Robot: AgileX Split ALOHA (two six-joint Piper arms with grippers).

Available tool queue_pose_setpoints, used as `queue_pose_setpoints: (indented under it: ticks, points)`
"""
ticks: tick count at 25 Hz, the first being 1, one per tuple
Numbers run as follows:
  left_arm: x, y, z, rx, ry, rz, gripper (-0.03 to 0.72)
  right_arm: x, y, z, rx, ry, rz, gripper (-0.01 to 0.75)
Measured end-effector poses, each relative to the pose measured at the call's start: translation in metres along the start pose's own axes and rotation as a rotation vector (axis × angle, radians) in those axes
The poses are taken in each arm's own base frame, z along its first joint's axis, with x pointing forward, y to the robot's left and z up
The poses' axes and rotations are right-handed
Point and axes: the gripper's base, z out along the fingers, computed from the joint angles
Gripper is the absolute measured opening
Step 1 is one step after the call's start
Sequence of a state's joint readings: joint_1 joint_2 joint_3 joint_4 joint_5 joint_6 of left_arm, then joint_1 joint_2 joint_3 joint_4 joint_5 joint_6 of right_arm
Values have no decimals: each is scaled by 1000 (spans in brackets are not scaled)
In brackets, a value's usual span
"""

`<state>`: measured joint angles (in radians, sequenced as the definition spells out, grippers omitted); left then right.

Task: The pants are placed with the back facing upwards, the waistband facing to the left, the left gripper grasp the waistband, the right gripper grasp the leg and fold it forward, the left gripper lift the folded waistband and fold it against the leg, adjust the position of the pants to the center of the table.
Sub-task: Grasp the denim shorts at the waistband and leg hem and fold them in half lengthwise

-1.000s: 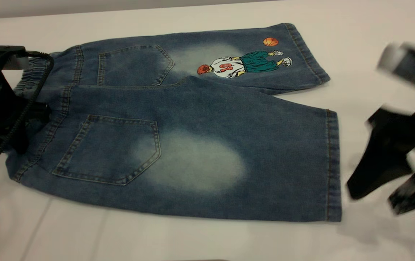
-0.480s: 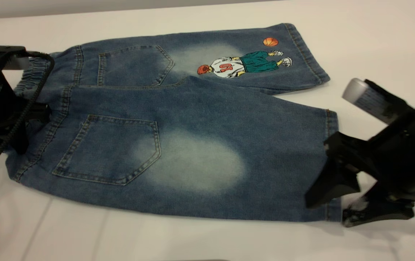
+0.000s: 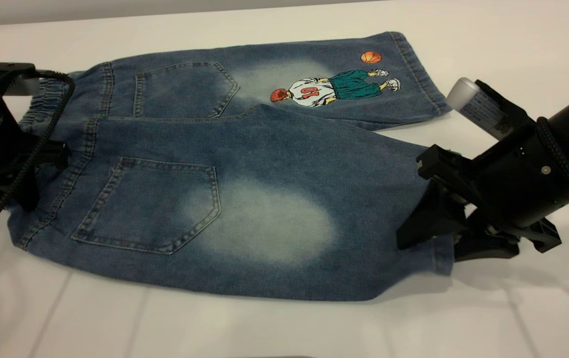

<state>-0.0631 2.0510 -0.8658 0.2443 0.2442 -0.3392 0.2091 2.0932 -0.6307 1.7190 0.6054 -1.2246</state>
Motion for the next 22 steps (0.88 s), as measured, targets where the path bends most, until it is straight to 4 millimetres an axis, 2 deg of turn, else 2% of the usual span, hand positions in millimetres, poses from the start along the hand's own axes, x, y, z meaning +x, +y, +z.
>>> queue_pose_setpoints:
  ticks: [2,4,7,11,16,22]
  points:
    - [0,0,0,0,0,0,94,0,0,0,-1,1,0,103]
    - [-1,0,-1,0,-4,0,94,0,0,0,-2,1,1,41]
    - [-2,0,-6,-2,-7,2,94,0,4,0,-34,6,4,23]
    - [2,4,-20,-31,55,11,94,-10,21,-1,-164,8,4,22]
    - [-16,6,-49,-9,130,41,94,-47,50,-14,-366,-49,38,22]
    - [-53,18,-72,254,153,-89,94,-101,58,-41,-460,-183,137,22]
